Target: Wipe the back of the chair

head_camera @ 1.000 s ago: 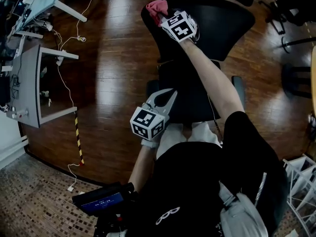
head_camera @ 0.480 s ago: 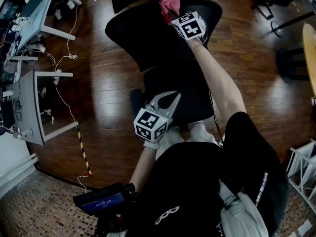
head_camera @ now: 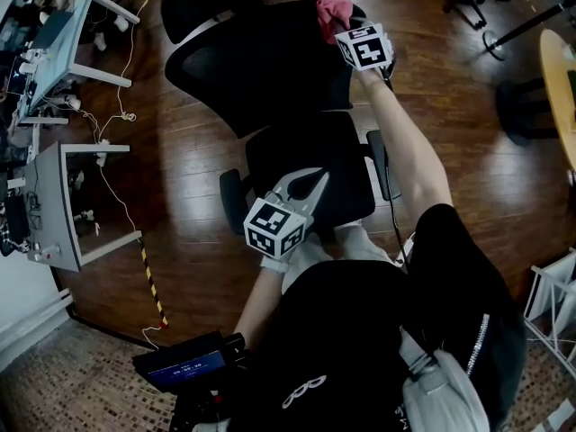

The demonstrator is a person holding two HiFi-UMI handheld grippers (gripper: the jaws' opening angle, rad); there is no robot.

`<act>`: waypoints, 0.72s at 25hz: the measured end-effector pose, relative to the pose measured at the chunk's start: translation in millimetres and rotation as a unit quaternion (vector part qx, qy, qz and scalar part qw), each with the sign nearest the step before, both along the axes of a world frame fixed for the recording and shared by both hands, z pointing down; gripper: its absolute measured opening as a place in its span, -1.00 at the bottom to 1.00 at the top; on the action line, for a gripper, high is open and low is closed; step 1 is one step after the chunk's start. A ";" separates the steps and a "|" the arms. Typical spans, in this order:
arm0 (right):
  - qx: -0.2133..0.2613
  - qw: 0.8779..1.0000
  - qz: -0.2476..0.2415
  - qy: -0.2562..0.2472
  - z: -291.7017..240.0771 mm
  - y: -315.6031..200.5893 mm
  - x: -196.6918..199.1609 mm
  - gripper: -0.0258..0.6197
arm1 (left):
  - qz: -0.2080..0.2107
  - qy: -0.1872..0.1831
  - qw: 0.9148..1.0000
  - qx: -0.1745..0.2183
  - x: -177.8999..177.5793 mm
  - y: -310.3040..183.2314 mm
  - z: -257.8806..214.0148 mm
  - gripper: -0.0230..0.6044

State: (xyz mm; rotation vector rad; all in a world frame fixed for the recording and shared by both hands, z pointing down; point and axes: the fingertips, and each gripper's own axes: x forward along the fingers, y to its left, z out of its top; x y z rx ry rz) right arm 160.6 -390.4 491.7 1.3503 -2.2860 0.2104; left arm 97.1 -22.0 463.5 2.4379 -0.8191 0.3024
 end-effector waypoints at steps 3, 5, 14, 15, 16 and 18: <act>-0.007 1.000 0.030 0.004 6.2 -2.8 32.4 -0.78 | -0.004 0.000 1.000 0.001 12.0 1.1 1.3 -0.95; -0.015 0.999 0.046 0.008 10.0 -2.4 48.3 -0.78 | -0.007 0.000 1.000 0.002 20.3 4.5 0.4 -0.95; -0.006 1.000 -0.003 0.006 -1.9 37.5 41.2 -0.78 | -0.040 -0.020 0.999 0.025 29.5 29.3 -4.9 -0.95; -0.006 1.000 -0.017 0.001 -1.3 51.6 35.7 -0.78 | -0.043 -0.018 0.999 0.023 29.1 34.8 -3.3 -0.95; -0.010 0.999 -0.032 -0.005 0.6 68.6 30.7 -0.78 | -0.043 -0.015 0.999 0.021 29.9 41.5 -1.7 -0.95; -0.020 0.998 -0.060 -0.016 5.2 110.2 23.5 -0.78 | -0.038 -0.006 0.999 0.017 33.8 55.9 1.3 -0.95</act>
